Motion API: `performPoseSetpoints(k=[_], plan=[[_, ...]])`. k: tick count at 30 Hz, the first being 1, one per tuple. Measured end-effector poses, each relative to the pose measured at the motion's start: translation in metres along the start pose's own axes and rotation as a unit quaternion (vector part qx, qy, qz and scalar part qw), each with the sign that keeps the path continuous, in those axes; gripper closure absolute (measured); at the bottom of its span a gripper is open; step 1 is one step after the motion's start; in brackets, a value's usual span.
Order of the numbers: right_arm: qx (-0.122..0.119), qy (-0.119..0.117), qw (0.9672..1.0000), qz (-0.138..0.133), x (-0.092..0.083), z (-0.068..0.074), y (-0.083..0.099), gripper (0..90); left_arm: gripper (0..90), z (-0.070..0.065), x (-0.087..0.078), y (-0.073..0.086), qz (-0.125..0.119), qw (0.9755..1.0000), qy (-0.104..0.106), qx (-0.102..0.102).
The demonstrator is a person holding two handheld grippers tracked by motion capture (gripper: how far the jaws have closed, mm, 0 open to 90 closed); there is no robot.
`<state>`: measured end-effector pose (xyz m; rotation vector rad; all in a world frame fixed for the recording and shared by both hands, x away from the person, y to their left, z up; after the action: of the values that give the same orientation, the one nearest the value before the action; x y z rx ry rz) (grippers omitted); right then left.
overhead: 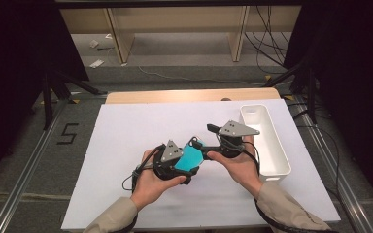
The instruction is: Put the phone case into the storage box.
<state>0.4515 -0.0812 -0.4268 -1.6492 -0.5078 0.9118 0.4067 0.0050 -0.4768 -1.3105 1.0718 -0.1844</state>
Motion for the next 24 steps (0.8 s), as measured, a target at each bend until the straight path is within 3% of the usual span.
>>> performPoseSetpoints(k=[15,24], plan=[[0.024,-0.016,0.999,0.035,0.017,0.006,0.015,39.2,17.1,-0.002,0.001,-0.001,-0.006,1.0,-0.002,-0.003],[0.035,-0.026,0.9984,0.037,0.019,0.008,0.016,48.3,17.1,0.0,0.0,-0.002,-0.007,1.0,-0.005,0.0]])
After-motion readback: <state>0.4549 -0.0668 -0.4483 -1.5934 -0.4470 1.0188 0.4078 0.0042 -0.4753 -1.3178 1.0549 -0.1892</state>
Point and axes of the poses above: each handheld gripper's, and its own axes: x roughly forward along the jaws, y roughly out of its underside, z roughly to its left, the point moved 9 cm from there along x, roughly forward along the jaws, and after that the axes turned 7 degrees about -x, right-handed, at the moved point
